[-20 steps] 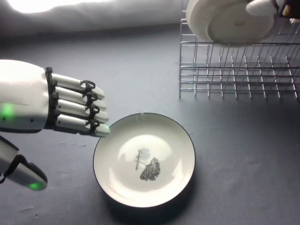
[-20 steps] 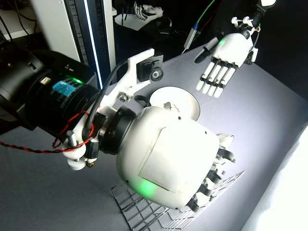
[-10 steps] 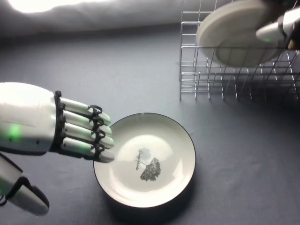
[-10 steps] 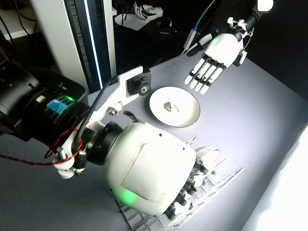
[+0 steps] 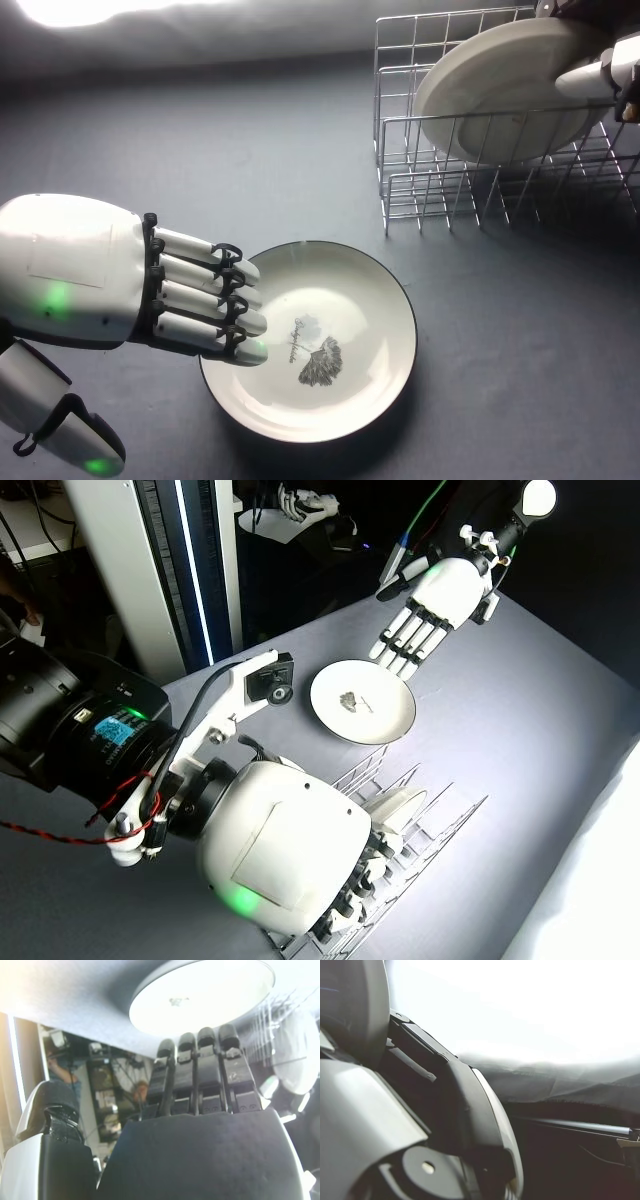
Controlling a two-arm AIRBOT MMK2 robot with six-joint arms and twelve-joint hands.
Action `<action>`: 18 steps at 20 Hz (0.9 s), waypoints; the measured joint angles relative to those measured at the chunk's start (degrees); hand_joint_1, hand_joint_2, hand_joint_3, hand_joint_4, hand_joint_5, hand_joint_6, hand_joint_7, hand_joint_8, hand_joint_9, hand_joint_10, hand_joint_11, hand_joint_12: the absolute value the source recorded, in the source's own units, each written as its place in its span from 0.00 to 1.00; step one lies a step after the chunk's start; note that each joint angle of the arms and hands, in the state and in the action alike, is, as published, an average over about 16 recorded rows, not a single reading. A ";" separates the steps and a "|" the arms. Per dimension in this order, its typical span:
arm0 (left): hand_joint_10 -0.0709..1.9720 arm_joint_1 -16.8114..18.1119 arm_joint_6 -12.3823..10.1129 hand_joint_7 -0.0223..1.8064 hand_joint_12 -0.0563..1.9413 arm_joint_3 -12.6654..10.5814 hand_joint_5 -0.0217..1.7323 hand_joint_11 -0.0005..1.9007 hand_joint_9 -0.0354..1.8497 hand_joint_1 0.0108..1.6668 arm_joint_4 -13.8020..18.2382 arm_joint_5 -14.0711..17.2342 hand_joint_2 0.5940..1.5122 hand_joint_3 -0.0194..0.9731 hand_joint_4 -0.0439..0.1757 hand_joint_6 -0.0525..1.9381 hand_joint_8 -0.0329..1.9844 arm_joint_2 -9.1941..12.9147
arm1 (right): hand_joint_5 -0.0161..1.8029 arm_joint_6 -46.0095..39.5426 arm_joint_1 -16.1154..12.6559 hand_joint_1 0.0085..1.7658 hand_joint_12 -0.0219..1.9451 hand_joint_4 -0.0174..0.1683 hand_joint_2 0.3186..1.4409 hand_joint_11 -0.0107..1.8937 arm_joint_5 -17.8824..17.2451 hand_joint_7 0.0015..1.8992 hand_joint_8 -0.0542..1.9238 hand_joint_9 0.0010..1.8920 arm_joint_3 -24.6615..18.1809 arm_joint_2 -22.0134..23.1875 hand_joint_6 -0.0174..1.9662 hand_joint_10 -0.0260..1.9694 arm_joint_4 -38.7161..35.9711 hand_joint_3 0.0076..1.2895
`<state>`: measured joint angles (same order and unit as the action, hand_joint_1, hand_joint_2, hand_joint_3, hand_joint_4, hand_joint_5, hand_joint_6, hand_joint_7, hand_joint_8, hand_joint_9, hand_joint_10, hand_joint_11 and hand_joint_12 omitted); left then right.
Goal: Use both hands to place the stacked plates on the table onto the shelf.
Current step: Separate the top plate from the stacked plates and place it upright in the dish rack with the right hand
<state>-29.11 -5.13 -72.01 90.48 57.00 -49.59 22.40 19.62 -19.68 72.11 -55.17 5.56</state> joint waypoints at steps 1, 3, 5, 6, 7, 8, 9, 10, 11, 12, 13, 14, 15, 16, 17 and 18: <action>0.04 -0.12 0.17 0.09 0.15 -0.06 0.09 0.02 0.09 0.00 0.10 0.04 0.60 0.03 0.20 0.03 0.02 -0.20 | 0.46 -0.02 0.14 0.77 0.74 0.06 0.67 0.39 -0.16 0.49 0.56 0.48 0.06 -0.01 0.49 0.59 0.00 0.00; 0.04 -0.35 0.54 0.09 0.15 -0.24 0.09 0.02 0.09 0.00 0.31 0.17 0.60 0.03 0.20 0.03 0.02 -0.61 | 0.45 -0.07 0.39 0.76 0.75 0.06 0.67 0.37 -0.46 0.48 0.52 0.47 0.15 -0.02 0.46 0.56 0.02 0.00; 0.04 -0.59 0.93 0.09 0.16 -0.53 0.09 0.02 0.09 0.00 0.56 0.35 0.60 0.03 0.20 0.03 0.02 -1.03 | 0.44 -0.10 0.59 0.75 0.75 0.07 0.67 0.34 -0.78 0.47 0.48 0.45 0.22 -0.03 0.41 0.54 0.05 0.00; 0.04 -0.73 1.14 0.09 0.16 -0.70 0.09 0.02 0.09 0.00 0.67 0.44 0.60 0.03 0.19 0.03 0.02 -1.24 | 0.44 -0.11 0.67 0.74 0.75 0.07 0.67 0.32 -0.96 0.46 0.45 0.44 0.24 -0.03 0.38 0.52 0.06 0.00; 0.04 -0.89 1.36 0.09 0.16 -0.89 0.09 0.02 0.09 0.00 0.78 0.53 0.60 0.03 0.19 0.03 0.02 -1.46 | 0.44 -0.11 0.72 0.74 0.75 0.07 0.67 0.31 -1.11 0.46 0.43 0.44 0.25 -0.03 0.36 0.50 0.07 0.00; 0.04 -1.07 1.59 0.09 0.16 -1.10 0.09 0.01 0.09 0.00 0.89 0.62 0.60 0.03 0.19 0.03 0.02 -1.68 | 0.44 -0.10 0.71 0.73 0.76 0.07 0.67 0.29 -1.25 0.46 0.40 0.43 0.26 -0.03 0.33 0.48 0.07 0.00; 0.04 -1.26 1.83 0.09 0.16 -1.32 0.09 0.01 0.09 0.00 1.03 0.70 0.60 0.03 0.19 0.03 0.02 -1.92 | 0.44 -0.09 0.65 0.73 0.76 0.07 0.67 0.27 -1.37 0.46 0.37 0.42 0.27 -0.03 0.31 0.46 0.05 0.00; 0.04 -1.47 2.09 0.09 0.16 -1.55 0.09 0.01 0.09 0.00 1.17 0.77 0.60 0.03 0.19 0.03 0.02 -2.16 | 0.43 -0.08 0.53 0.72 0.76 0.07 0.67 0.26 -1.50 0.45 0.34 0.40 0.27 -0.02 0.28 0.44 0.00 0.00; 0.04 -1.68 2.35 0.09 0.16 -1.77 0.09 0.01 0.09 0.00 1.31 0.83 0.60 0.03 0.19 0.03 0.02 -2.40 | 0.43 -0.07 0.35 0.72 0.77 0.07 0.67 0.24 -1.65 0.45 0.31 0.39 0.27 -0.02 0.26 0.42 -0.11 0.00; 0.04 -1.89 2.60 0.09 0.17 -1.97 0.09 0.01 0.09 0.00 1.43 0.86 0.60 0.03 0.19 0.03 0.02 -2.63 | 0.43 -0.06 0.12 0.71 0.77 0.07 0.67 0.22 -1.80 0.44 0.28 0.38 0.25 -0.02 0.23 0.40 -0.29 0.01; 0.04 -2.09 2.84 0.10 0.17 -2.15 0.09 0.01 0.09 0.00 1.54 0.87 0.60 0.03 0.19 0.03 0.02 -2.83 | 0.42 -0.05 -0.15 0.70 0.76 0.07 0.67 0.20 -1.93 0.44 0.24 0.37 0.21 -0.01 0.20 0.38 -0.57 0.01; 0.04 -2.29 3.06 0.10 0.17 -2.32 0.10 0.01 0.09 0.00 1.63 0.87 0.61 0.03 0.19 0.03 0.02 -3.03 | 0.42 -0.03 -0.43 0.69 0.76 0.07 0.67 0.19 -2.11 0.44 0.21 0.36 0.13 -0.01 0.17 0.35 -1.00 0.01; 0.04 -2.48 3.26 0.10 0.17 -2.49 0.10 0.01 0.10 0.00 1.68 0.86 0.61 0.03 0.19 0.03 0.02 -3.22 | 0.42 -0.02 -0.72 0.69 0.76 0.08 0.67 0.17 -2.33 0.43 0.17 0.36 0.03 0.00 0.13 0.32 -1.63 0.01; 0.04 -2.65 3.44 0.10 0.17 -2.66 0.10 0.01 0.10 0.00 1.73 0.83 0.61 0.03 0.19 0.03 0.02 -3.41 | 0.41 -0.01 -1.02 0.68 0.75 0.08 0.67 0.16 -2.59 0.43 0.14 0.35 -0.11 0.00 0.10 0.31 -2.50 0.01; 0.04 -2.81 3.60 0.11 0.17 -2.81 0.11 0.01 0.10 0.00 1.77 0.78 0.62 0.03 0.19 0.03 0.02 -3.59 | 0.41 0.00 -1.33 0.67 0.75 0.08 0.67 0.15 -2.89 0.42 0.11 0.34 -0.26 0.00 0.08 0.29 -3.57 0.01; 0.04 -2.95 3.75 0.11 0.17 -2.94 0.11 0.01 0.10 0.00 1.80 0.71 0.62 0.03 0.19 0.03 0.02 -3.75 | 0.41 0.01 -1.65 0.66 0.74 0.08 0.68 0.13 -3.23 0.42 0.09 0.34 -0.44 0.00 0.06 0.28 -4.83 0.01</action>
<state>-32.06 -1.39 -74.95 92.28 57.71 -53.34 22.41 17.97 -22.92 71.67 -55.18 0.73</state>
